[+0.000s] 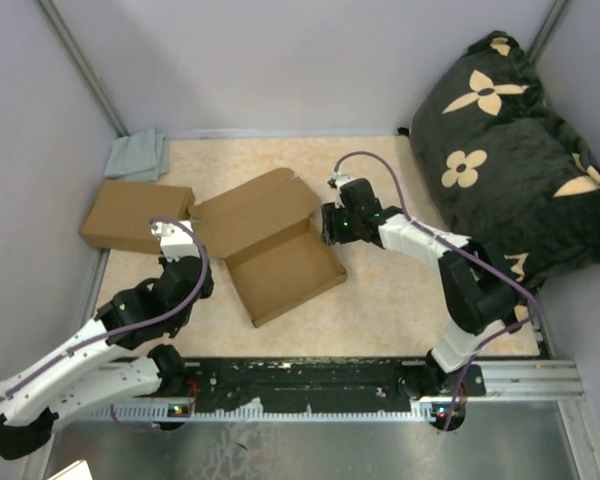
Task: Fold the paper box
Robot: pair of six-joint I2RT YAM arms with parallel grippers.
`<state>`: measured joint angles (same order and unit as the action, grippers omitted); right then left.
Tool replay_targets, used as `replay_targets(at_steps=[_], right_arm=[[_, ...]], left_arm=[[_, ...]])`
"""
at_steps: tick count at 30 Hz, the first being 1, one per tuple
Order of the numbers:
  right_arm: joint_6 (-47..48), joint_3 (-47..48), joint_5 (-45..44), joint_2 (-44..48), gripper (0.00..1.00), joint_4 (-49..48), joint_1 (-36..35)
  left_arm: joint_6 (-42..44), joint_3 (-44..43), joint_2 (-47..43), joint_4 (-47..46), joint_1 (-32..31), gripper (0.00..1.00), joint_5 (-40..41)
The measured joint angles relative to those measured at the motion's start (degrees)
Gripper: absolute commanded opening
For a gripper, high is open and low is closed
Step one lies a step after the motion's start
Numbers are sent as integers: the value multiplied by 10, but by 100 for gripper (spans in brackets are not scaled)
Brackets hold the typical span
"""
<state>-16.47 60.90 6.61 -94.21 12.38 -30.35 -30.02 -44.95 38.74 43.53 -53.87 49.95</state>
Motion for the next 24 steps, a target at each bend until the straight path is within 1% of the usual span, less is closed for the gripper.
replay_targets(at_steps=[4,5,7,9,11,12,13,14,16,19,24], right_arm=[[4,7,-9,-38,46,3,-17],[4,8,-11,-43,43,7,-22],[4,13,-16,-53,31,13,-30],[4,23,-24,-59,14,20,-34],[-1,36,-36,-66,6,28,-36],[-4,41,-44,-68,3,34,-37],[-8,42,-54,-69,1,36,-37],[-13,41,-65,-68,1,40,-37],[-27,34,-83,-64,0,37,-37],[-53,-8,-114,-30,0,27,-37],[-80,-109,-161,75,0,50,-36]], left_arm=[[0,0,5,0,0,45,0],[0,0,5,0,0,45,0],[0,0,7,0,0,45,0],[-1,0,12,0,0,45,0],[-2,0,19,0,0,47,0],[-4,0,24,0,0,51,0],[-7,0,29,0,0,70,0],[-11,0,37,-1,0,75,-1],[-20,0,52,-5,0,76,-7],[-32,0,89,-28,0,77,-20],[-37,-1,180,-104,1,77,-43]])
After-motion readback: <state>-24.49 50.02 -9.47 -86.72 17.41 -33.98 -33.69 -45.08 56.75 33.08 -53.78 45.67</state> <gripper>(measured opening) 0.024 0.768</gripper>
